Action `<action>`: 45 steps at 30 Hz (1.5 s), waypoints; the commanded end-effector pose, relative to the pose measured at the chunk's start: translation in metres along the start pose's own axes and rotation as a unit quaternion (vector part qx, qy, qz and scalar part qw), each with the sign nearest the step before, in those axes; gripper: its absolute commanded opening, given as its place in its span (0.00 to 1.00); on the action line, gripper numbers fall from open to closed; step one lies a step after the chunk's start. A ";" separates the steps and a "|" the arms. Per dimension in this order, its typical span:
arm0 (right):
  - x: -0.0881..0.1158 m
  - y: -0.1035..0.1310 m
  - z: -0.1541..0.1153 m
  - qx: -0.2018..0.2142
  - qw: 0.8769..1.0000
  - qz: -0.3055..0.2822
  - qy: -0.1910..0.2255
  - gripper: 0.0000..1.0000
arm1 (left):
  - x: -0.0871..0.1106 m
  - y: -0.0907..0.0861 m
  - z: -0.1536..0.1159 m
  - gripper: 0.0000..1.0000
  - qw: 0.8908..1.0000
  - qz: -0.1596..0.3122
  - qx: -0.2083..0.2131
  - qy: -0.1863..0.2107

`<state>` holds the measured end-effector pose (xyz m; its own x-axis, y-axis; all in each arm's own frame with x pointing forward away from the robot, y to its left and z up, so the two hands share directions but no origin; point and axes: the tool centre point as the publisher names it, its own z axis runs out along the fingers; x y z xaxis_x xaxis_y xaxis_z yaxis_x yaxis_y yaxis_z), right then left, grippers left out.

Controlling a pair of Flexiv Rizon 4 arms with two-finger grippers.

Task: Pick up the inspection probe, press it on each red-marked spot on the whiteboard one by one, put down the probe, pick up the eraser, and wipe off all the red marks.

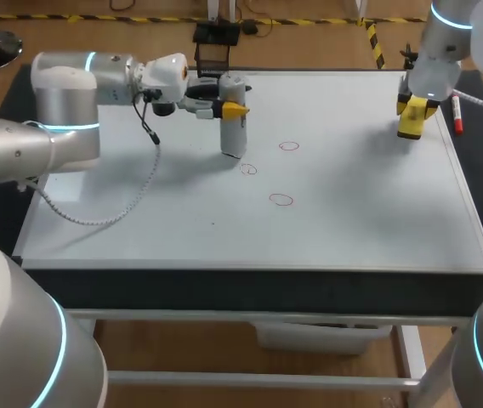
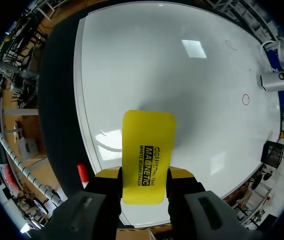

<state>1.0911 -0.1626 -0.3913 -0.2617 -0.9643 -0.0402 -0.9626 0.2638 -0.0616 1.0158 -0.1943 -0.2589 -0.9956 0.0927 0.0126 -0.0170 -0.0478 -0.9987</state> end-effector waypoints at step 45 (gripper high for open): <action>0.001 0.000 -0.001 0.001 1.000 -0.001 0.001 0.00 | -0.016 -0.042 -0.202 0.00 0.973 0.045 -0.015 -0.227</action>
<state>1.0910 -0.1626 -0.3913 -0.2617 -0.9643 -0.0402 -0.9626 0.2639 -0.0616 1.0541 0.0061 -0.2253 -0.9326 -0.3563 -0.0581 0.0621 0.0000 -0.9981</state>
